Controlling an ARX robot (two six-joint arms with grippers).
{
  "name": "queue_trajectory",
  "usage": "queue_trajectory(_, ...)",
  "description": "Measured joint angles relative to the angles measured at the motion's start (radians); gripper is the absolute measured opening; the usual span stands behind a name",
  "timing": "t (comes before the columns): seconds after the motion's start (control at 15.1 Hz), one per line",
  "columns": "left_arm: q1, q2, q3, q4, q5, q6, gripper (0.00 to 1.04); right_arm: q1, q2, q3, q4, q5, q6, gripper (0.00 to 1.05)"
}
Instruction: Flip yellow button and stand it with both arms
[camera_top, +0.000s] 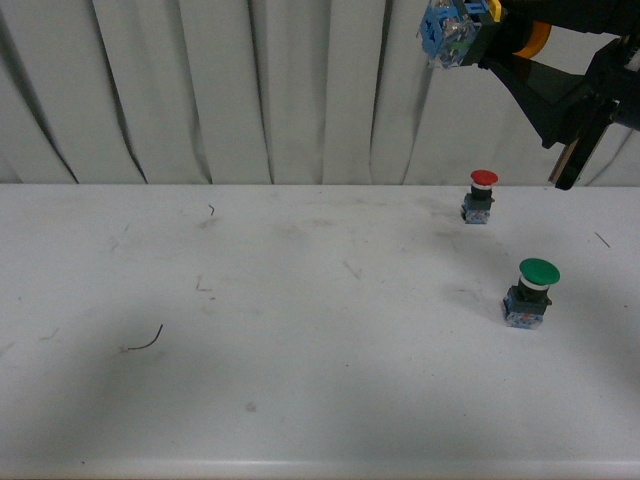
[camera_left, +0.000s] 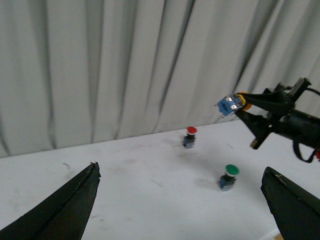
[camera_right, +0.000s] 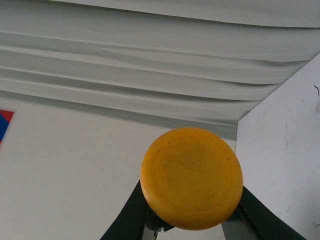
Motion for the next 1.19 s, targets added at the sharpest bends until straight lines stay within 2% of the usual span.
queue_trajectory(0.13,0.094,-0.243,0.0,-0.232,-0.052,0.058,0.98,-0.001,0.002,0.002,0.001,0.0,0.0,0.29)
queue_trajectory(0.2,0.061,-0.307,0.023,-0.342,-0.177,0.082,0.92,0.0,0.004,0.004,0.001,-0.001,0.0,0.29)
queue_trajectory(0.26,-0.04,-0.335,0.01,-0.368,-0.367,0.108,0.77,-0.002,0.008,0.005,-0.001,-0.007,0.0,0.29)
queue_trajectory(0.4,-0.038,-0.364,-0.069,-0.356,-0.492,0.123,0.59,-0.002,0.008,0.005,0.002,-0.006,0.0,0.29)
queue_trajectory(0.66,-0.035,-0.434,-0.17,-0.311,-0.498,0.126,0.16,-0.002,0.008,0.007,0.0,-0.012,0.0,0.29)
queue_trajectory(0.79,-0.035,-0.439,-0.18,-0.309,-0.498,0.126,0.1,-0.002,0.008,0.008,0.0,-0.012,0.0,0.29)
queue_trajectory(0.86,-0.035,-0.447,-0.2,-0.305,-0.498,0.124,0.01,-0.002,0.007,0.009,0.0,-0.013,-0.003,0.29)
queue_trajectory(1.19,-0.035,-0.499,-0.274,-0.286,-0.498,0.128,0.02,0.002,0.007,0.013,0.0,-0.012,-0.019,0.29)
